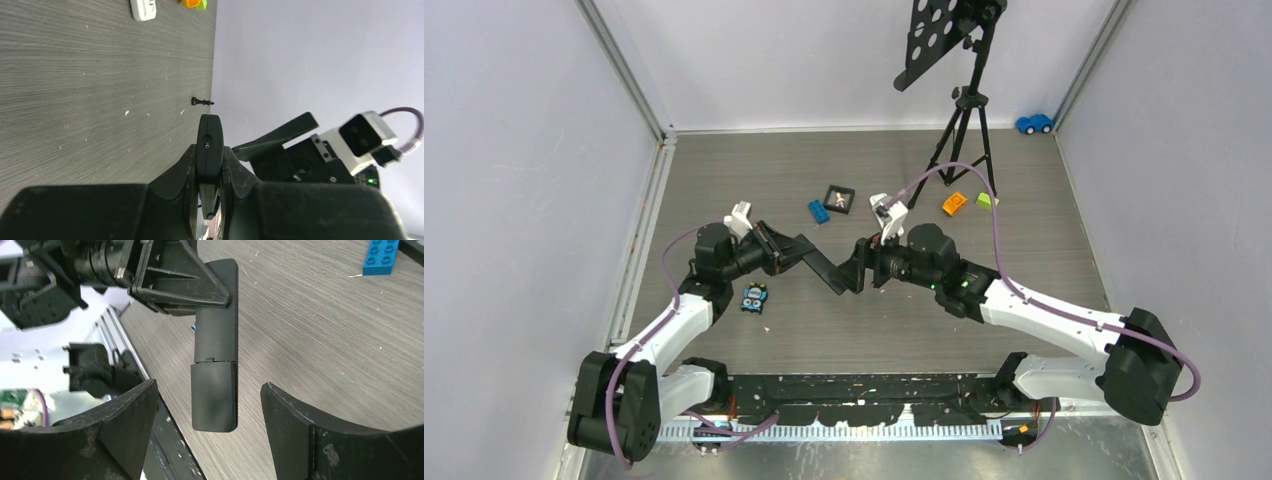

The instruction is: Load the batteries into the remote control

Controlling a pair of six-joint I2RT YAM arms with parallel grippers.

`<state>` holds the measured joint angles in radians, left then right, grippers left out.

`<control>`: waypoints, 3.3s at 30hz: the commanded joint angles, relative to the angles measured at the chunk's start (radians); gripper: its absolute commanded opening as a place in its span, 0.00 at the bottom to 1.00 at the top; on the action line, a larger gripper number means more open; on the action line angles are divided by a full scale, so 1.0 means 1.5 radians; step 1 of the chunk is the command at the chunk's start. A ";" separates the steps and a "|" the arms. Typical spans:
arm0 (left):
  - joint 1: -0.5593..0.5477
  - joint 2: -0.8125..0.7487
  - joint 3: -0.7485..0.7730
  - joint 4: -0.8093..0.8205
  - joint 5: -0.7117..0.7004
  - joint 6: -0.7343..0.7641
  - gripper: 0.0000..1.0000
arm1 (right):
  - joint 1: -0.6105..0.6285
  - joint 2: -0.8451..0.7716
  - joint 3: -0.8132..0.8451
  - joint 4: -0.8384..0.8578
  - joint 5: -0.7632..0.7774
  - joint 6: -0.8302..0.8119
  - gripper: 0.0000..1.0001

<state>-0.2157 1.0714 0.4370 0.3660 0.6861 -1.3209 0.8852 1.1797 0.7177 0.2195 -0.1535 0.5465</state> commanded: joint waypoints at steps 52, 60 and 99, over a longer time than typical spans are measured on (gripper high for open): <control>-0.001 -0.056 0.031 -0.050 0.059 0.150 0.00 | 0.065 0.127 0.234 -0.384 -0.073 -0.246 0.37; -0.003 -0.047 0.028 -0.045 0.058 0.134 0.00 | 0.072 0.161 0.249 -0.391 -0.081 -0.256 0.38; -0.002 -0.029 -0.040 0.023 0.058 0.032 0.00 | 0.089 0.287 0.332 -0.423 -0.049 -0.251 0.52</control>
<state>-0.2096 1.0267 0.3794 0.3000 0.7109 -1.1481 1.0016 1.5791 1.1694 -0.4519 -0.2405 0.1932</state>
